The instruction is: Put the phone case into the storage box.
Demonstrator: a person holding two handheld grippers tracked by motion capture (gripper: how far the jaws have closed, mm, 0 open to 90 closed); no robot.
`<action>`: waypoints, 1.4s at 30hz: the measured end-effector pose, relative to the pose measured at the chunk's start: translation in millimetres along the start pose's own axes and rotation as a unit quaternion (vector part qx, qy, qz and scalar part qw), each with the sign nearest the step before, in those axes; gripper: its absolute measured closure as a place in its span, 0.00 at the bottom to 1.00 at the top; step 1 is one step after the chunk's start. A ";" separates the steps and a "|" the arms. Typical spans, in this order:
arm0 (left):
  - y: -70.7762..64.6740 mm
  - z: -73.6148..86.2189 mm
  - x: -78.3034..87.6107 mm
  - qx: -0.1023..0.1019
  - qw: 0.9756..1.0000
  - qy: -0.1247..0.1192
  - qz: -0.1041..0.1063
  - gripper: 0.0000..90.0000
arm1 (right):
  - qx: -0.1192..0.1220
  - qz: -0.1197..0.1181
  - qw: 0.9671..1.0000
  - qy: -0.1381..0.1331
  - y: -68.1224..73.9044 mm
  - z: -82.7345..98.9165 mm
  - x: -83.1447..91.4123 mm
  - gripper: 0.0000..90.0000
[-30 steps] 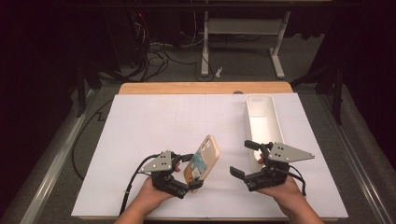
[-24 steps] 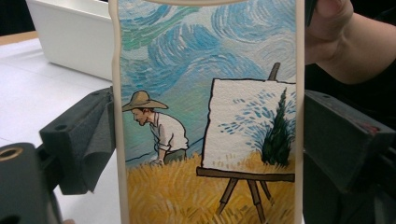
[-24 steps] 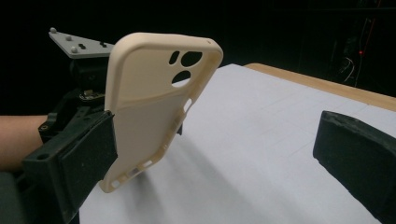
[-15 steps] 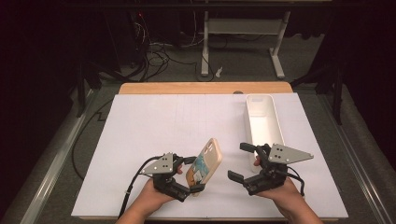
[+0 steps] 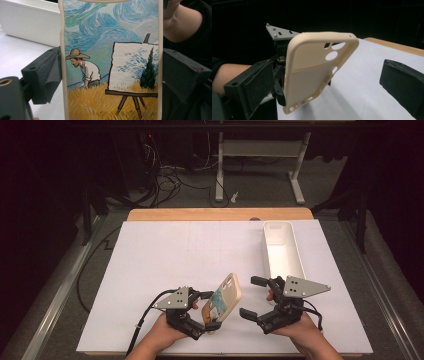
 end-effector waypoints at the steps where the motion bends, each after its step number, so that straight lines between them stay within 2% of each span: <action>1: -0.3 0.2 -0.5 0.000 1.000 0.001 0.002 0.12 | -0.001 -0.001 1.000 -0.001 0.5 -0.2 0.0 0.00; 13: -5.3 0.4 -7.4 -0.010 1.000 0.006 0.027 0.12 | -0.003 -0.020 1.000 -0.010 4.5 -2.4 -0.6 0.00; 23: -7.1 -0.1 -9.8 -0.011 0.999 0.002 0.045 0.12 | -0.006 -0.036 0.999 -0.016 7.6 -3.3 -2.2 0.00; 42: -8.3 -0.7 -10.2 -0.010 0.998 -0.003 0.059 0.12 | -0.011 -0.064 0.998 -0.005 7.2 -1.7 -15.3 0.00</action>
Point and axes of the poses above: each handheld gripper's, and its own axes: x roughly backward along the jaws, z roughly out of its underside, y roughly to its left, the point moved 1 cm from there along -x, roughly forward along the jaws, and after that the axes turned 5 degrees about -x, right-handed, at the moved point
